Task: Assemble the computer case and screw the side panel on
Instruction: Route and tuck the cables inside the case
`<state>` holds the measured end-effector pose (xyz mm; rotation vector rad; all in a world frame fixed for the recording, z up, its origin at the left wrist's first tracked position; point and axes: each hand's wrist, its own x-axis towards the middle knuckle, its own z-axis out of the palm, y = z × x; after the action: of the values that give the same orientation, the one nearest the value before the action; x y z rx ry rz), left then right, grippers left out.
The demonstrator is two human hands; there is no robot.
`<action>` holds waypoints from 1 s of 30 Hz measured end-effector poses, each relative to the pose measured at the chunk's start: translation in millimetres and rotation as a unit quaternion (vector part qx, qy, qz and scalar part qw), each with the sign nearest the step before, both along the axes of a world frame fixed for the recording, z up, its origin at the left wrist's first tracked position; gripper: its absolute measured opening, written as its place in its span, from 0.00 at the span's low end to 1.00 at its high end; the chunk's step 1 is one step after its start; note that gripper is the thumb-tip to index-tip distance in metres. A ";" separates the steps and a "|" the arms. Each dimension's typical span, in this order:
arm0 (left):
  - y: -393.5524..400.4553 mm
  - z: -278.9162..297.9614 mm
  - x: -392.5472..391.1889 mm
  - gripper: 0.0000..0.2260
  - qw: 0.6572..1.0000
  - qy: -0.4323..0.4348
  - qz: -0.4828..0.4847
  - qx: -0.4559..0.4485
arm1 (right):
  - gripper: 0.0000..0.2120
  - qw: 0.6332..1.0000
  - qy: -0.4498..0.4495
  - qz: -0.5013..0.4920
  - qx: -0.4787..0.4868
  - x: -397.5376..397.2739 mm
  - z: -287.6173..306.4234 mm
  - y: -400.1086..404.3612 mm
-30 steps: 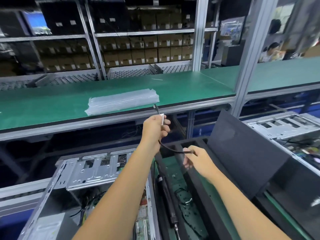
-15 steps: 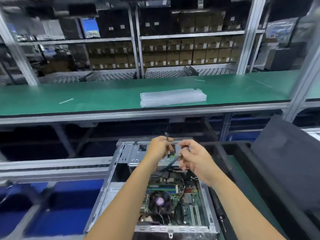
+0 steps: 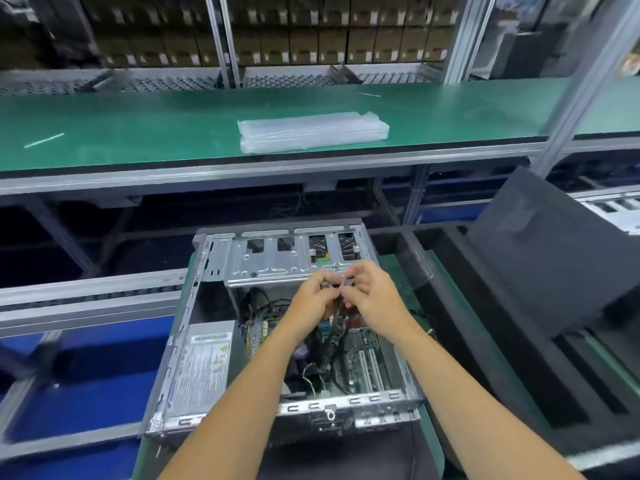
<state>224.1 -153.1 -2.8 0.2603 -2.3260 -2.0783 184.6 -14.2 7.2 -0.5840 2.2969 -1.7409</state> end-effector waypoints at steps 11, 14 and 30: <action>7.7 -14.7 -7.2 0.06 0.998 -0.053 0.016 0.025 | 0.09 0.994 0.054 -0.079 0.057 -36.8 1.3 1.2; 24.2 -8.4 -11.5 0.04 0.989 -0.118 0.059 0.067 | 0.05 0.987 -0.037 -0.152 -0.041 -53.8 7.3 -5.4; 38.7 -22.7 -23.0 0.09 0.971 -0.117 0.171 0.120 | 0.10 0.971 0.020 -0.210 0.113 -62.0 -4.6 -22.4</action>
<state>201.1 -114.4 -25.5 0.8879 -1.9454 -2.2400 122.6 -36.6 2.6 -0.0924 2.7512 -1.5945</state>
